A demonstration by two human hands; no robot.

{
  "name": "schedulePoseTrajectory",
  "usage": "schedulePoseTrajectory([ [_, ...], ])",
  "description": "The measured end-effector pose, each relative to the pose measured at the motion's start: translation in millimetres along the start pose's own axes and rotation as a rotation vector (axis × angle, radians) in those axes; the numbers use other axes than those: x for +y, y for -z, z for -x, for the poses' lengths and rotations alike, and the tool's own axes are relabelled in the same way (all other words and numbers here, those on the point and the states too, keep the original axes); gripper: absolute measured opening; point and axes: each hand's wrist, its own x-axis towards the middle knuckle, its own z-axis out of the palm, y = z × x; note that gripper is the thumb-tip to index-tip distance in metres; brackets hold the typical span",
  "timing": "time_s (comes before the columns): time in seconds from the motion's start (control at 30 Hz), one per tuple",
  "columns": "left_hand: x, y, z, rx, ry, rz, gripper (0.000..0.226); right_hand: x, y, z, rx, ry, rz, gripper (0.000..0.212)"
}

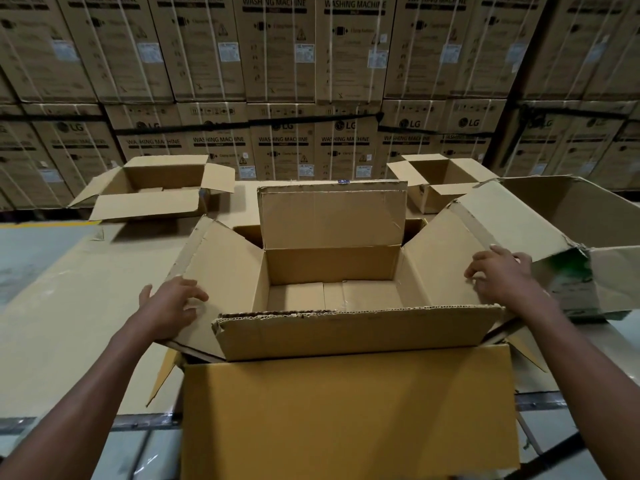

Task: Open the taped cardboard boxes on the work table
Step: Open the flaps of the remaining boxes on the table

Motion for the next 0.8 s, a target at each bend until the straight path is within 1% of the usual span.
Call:
schedulePoseTrajectory([
  [0.07, 1.5, -2.3, 3.2, 0.029, 0.004, 0.05, 0.025, -2.2, 0.9, 5.8, 0.029, 0.007, -0.037, 0.024],
  [0.13, 6.6, 0.9, 9.1, 0.095, 0.002, 0.1, 0.021, -2.4, 3.9, 11.3, 0.068, 0.007, -0.161, 0.02],
  [0.17, 9.4, 3.6, 12.9, 0.132, -0.014, 0.131, 0.019, -2.1, 6.5, 13.9, 0.083, -0.002, -0.244, 0.021],
  [0.23, 16.8, 11.4, 22.8, 0.181, -0.048, 0.283, 0.019, -5.1, 16.2, 22.6, 0.088, -0.029, -0.416, 0.034],
  [0.27, 21.4, 16.3, 29.5, 0.206, -0.051, 0.393, 0.02, -8.1, 22.2, 27.8, 0.077, -0.04, -0.474, 0.034],
  [0.33, 30.3, 26.1, 45.0, 0.267, -0.03, 0.536, 0.015, -14.6, 36.2, 37.1, 0.063, -0.019, -0.531, 0.022],
  [0.4, 34.3, 31.3, 59.8, 0.313, -0.035, 0.575, 0.015, -23.9, 51.2, 44.9, 0.092, 0.032, -0.592, 0.019],
  [0.57, 38.6, 37.6, 94.9, 0.311, -0.066, 0.689, 0.019, -66.7, 78.4, 76.1, 0.206, 0.161, -0.741, 0.02],
  [0.67, 33.1, 42.8, 109.1, 0.339, -0.061, 0.765, 0.019, -97.1, 86.4, 95.6, 0.279, 0.238, -0.811, 0.02],
  [0.8, 11.9, 49.6, 126.6, 0.375, -0.06, 0.89, 0.02, -154.3, 93.0, 123.9, 0.288, 0.371, -0.859, 0.02],
])
